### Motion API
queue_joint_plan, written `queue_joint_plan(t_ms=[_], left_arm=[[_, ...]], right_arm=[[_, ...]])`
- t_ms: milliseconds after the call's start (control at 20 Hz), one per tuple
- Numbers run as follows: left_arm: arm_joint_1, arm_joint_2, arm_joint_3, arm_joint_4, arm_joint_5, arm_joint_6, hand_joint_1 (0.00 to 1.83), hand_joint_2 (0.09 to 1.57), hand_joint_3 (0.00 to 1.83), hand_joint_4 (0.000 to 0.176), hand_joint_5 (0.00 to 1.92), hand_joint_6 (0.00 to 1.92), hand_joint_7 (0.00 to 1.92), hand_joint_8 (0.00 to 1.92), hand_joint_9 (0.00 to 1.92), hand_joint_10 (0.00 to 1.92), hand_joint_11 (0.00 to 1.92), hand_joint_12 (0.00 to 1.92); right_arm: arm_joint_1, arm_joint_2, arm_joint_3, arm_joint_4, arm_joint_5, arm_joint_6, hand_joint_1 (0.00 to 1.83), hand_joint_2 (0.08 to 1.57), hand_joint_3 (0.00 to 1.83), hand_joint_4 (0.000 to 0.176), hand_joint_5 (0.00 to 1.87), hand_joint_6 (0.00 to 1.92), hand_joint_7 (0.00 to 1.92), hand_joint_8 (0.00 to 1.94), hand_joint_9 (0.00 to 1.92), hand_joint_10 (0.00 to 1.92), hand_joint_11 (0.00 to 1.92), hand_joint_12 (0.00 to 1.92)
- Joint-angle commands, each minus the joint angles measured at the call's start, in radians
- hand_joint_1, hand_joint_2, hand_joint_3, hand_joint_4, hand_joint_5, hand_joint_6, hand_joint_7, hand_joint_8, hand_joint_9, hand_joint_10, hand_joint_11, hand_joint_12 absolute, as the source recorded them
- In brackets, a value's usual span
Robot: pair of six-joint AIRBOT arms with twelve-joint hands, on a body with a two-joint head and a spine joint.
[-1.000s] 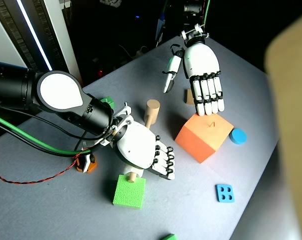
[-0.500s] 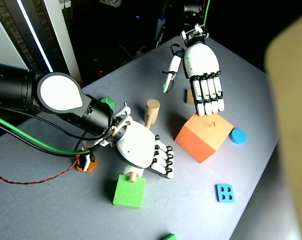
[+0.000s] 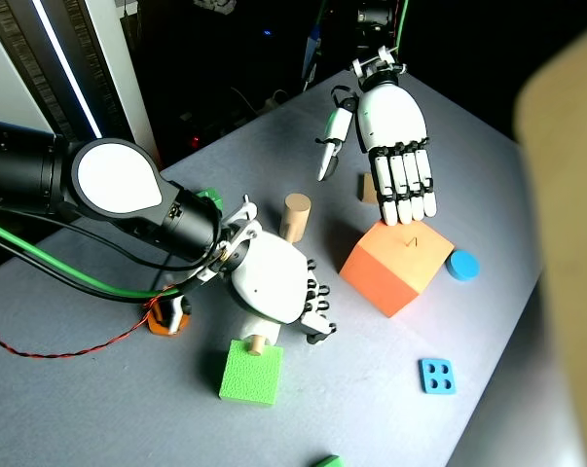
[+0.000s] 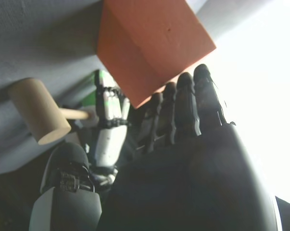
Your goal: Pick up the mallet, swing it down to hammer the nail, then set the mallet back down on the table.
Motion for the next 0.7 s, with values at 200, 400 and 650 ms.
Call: queue_joint_plan(t_ms=[200, 400, 650], left_arm=[[-0.008, 0.0, 0.001, -0.005, -0.105, -0.002, 0.0, 1.2, 0.0, 0.0, 0.0, 0.0, 0.0, 0.0, 0.0, 0.0, 0.0, 0.0], [-0.007, 0.0, 0.001, -0.005, -0.105, -0.002, 0.0, 1.2, 0.0, 0.0, 0.02, 0.01, 0.0, 0.0, 0.0, 0.0, 0.0, 0.0], [-0.007, 0.0, 0.0, -0.005, -0.105, -0.002, 0.0, 1.2, 0.0, 0.0, 0.01, 0.0, 0.0, 0.0, 0.0, 0.0, 0.0, 0.0]], right_arm=[[-0.002, 0.012, -0.012, -0.009, 0.009, -0.014, 1.09, 1.26, 0.0, 0.0, 0.72, 1.37, 0.49, 1.85, 0.53, 1.84, 0.46, 1.83], [-0.002, 0.022, -0.032, -0.009, 0.008, -0.03, 0.95, 1.28, 0.01, 0.0, 0.59, 1.81, 0.62, 1.94, 0.77, 1.92, 0.89, 1.92], [-0.001, 0.039, -0.055, -0.009, 0.001, -0.038, 0.57, 1.44, 0.01, 0.0, 0.81, 1.92, 0.89, 1.94, 0.94, 1.92, 1.03, 1.92]])
